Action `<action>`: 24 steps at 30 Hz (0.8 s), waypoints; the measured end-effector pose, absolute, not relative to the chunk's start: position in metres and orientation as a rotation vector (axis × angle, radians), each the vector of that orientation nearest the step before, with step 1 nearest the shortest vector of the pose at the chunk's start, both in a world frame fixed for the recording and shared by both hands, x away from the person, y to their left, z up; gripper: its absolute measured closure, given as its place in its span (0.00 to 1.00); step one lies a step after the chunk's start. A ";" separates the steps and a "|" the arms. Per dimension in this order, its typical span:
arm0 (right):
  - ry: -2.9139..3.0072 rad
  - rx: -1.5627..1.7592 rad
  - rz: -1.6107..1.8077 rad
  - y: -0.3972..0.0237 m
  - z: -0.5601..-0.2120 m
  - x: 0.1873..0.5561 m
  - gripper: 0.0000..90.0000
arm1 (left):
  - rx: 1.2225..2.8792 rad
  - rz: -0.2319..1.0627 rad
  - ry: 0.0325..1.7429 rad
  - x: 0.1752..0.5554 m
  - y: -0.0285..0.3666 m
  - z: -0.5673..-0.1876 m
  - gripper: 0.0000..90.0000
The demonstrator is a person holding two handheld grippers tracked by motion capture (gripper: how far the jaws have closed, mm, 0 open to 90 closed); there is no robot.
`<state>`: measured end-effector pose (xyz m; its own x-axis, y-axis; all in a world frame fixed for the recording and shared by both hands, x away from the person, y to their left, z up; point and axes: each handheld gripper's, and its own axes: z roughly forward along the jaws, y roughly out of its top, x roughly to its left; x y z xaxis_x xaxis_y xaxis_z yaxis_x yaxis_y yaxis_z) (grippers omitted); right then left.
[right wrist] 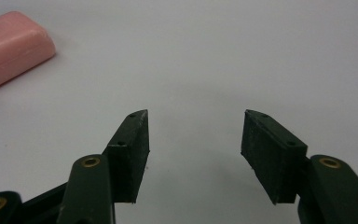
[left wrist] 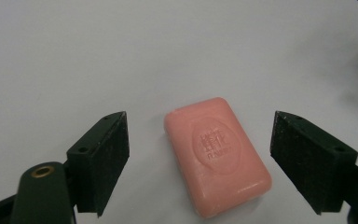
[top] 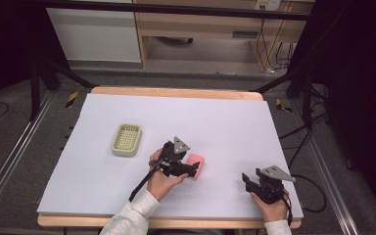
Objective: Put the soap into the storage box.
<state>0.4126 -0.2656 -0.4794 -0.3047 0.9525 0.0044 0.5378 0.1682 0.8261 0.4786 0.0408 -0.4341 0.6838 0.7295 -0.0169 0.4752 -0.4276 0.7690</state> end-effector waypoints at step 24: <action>1.931 1.412 1.019 -0.265 -0.480 0.413 0.46 | 2.190 0.388 0.937 0.482 0.017 -0.455 0.20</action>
